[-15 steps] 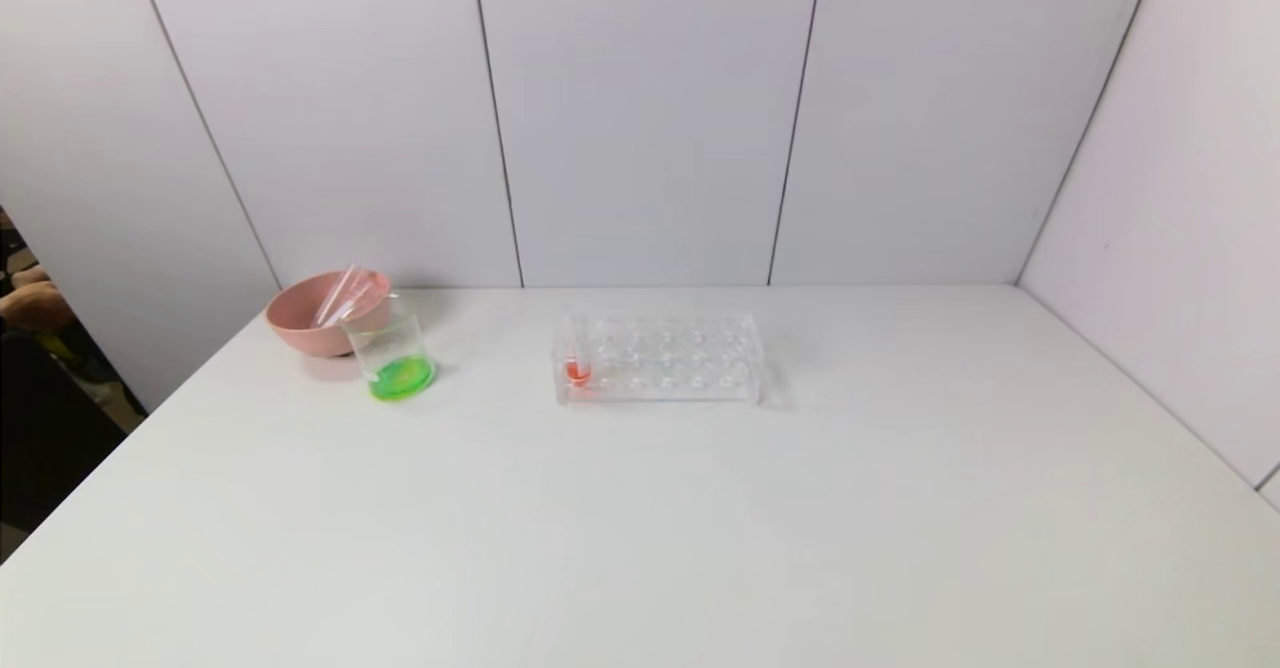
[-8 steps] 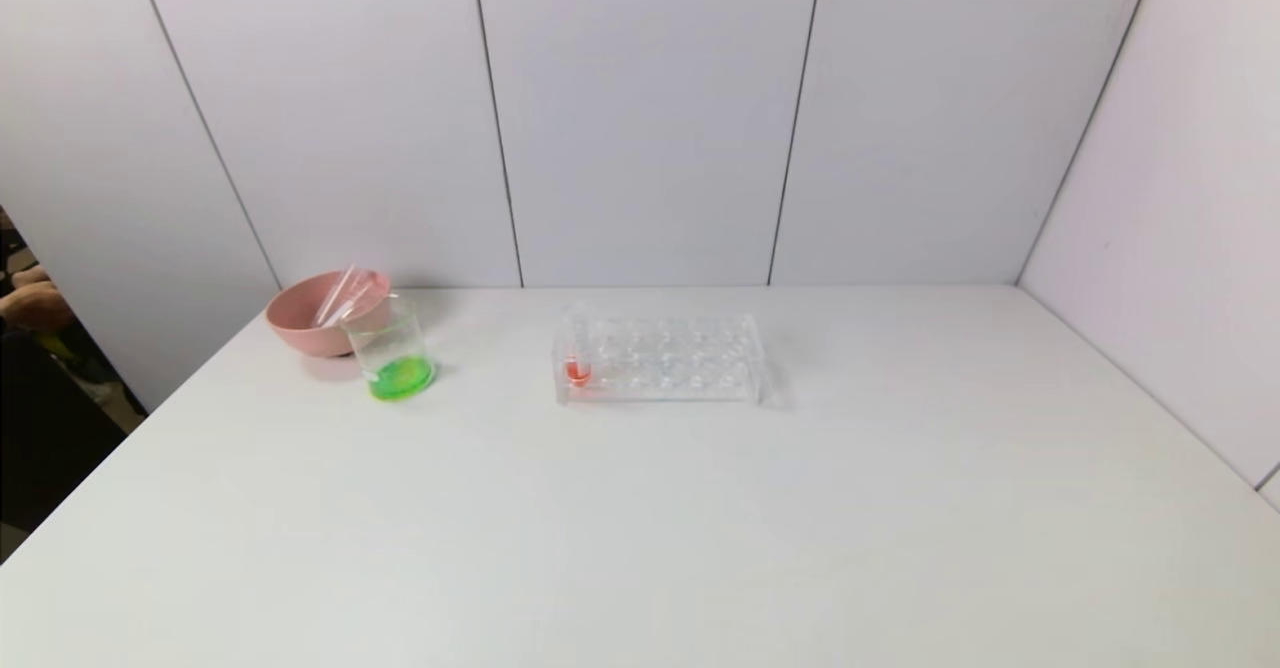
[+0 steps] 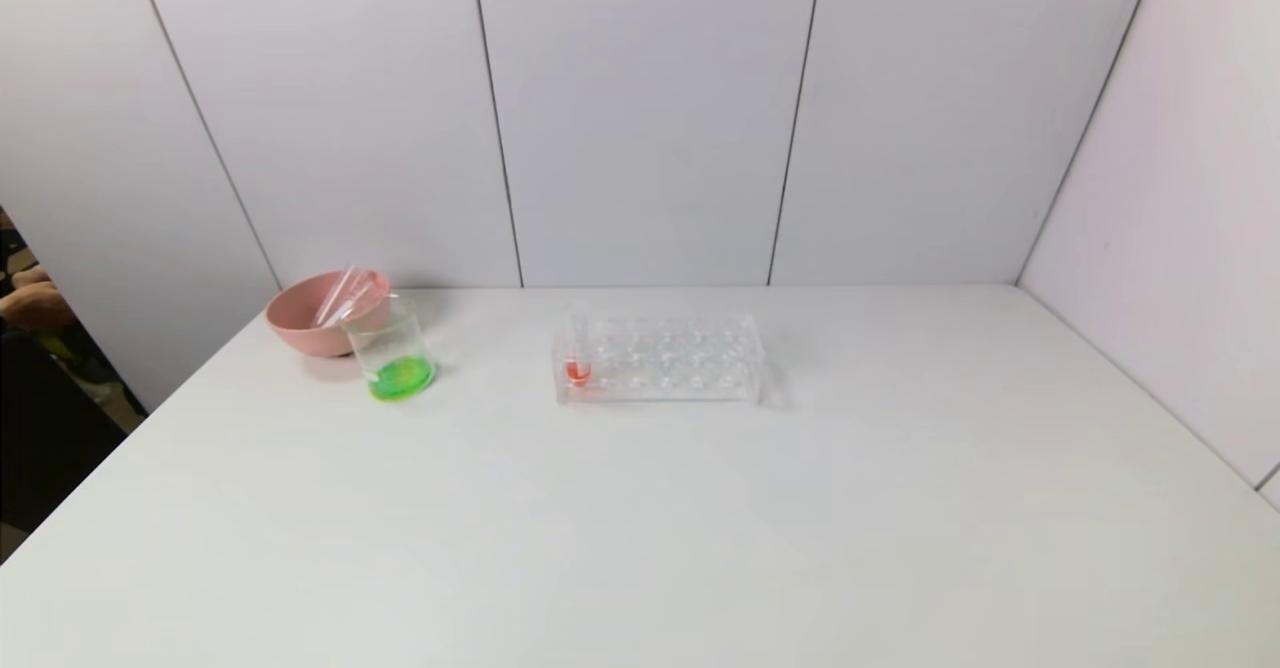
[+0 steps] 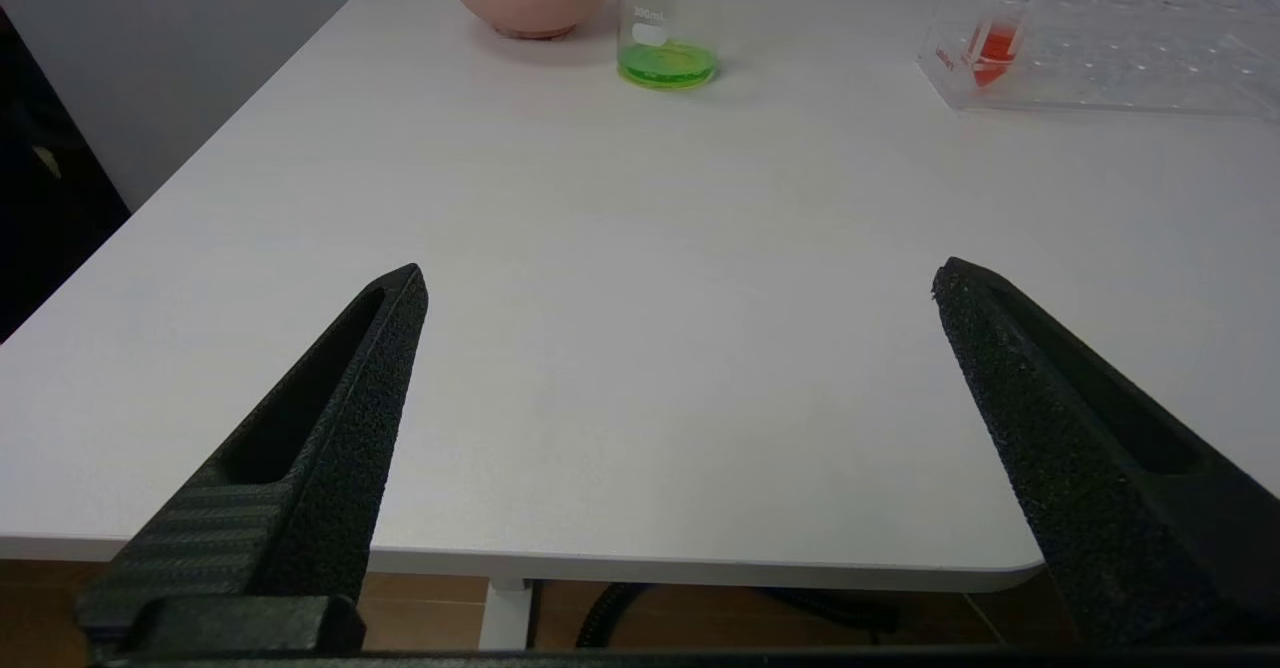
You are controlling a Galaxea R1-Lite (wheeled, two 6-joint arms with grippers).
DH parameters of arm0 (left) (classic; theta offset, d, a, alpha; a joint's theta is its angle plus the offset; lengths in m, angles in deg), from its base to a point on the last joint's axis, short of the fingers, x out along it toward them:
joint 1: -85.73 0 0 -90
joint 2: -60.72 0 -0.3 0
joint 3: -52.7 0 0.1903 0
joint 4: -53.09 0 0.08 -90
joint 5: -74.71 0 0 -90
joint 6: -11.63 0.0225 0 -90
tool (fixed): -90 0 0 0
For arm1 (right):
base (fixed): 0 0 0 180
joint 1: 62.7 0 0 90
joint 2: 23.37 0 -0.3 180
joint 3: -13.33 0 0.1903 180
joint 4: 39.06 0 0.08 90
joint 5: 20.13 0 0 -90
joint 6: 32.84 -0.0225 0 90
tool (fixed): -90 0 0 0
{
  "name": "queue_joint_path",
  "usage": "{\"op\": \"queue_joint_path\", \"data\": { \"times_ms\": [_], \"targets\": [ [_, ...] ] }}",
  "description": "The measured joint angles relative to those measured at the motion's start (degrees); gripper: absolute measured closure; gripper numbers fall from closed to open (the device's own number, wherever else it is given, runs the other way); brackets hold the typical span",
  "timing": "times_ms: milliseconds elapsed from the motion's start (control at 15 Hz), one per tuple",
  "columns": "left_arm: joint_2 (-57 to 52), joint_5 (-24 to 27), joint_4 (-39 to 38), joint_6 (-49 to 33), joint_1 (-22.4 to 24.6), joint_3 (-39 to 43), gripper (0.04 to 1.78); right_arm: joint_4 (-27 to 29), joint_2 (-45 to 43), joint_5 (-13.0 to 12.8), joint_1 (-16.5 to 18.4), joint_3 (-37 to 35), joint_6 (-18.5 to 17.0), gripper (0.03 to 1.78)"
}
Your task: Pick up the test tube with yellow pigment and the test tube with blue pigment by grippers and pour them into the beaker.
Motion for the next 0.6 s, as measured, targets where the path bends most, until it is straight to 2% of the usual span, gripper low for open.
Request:
{"op": "queue_joint_path", "data": {
  "times_ms": [600],
  "targets": [
    [0.0,0.0,0.0,0.02,0.0,0.0,0.06,-0.02,0.0,0.0,0.02,0.0,-0.06,0.1]
  ]
}}
